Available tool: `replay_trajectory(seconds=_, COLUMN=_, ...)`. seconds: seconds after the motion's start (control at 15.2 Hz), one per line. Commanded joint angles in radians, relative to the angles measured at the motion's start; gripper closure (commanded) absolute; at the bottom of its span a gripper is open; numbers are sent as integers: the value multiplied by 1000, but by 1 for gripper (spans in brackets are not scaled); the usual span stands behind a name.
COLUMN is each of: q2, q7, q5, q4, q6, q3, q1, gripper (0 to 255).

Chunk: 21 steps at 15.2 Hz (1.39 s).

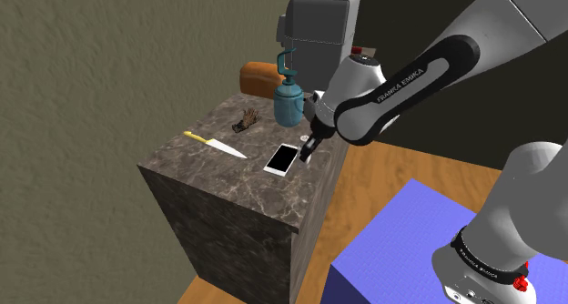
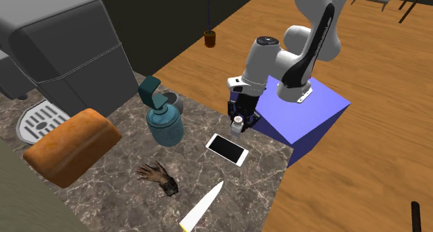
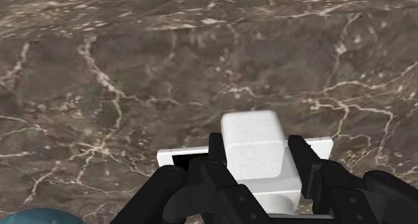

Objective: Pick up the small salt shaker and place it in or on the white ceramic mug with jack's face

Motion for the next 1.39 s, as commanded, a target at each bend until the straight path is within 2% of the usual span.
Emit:
replay_trajectory(seconds=0.0, q2=-25, q7=14, q5=-14, q4=8, q6=-34, q3=4, q1=-5, gripper=255)
replay_trajectory(seconds=1.32, q2=-215, q7=65, q5=-68, q4=132, q6=-346, q3=17, q1=-32, gripper=255)
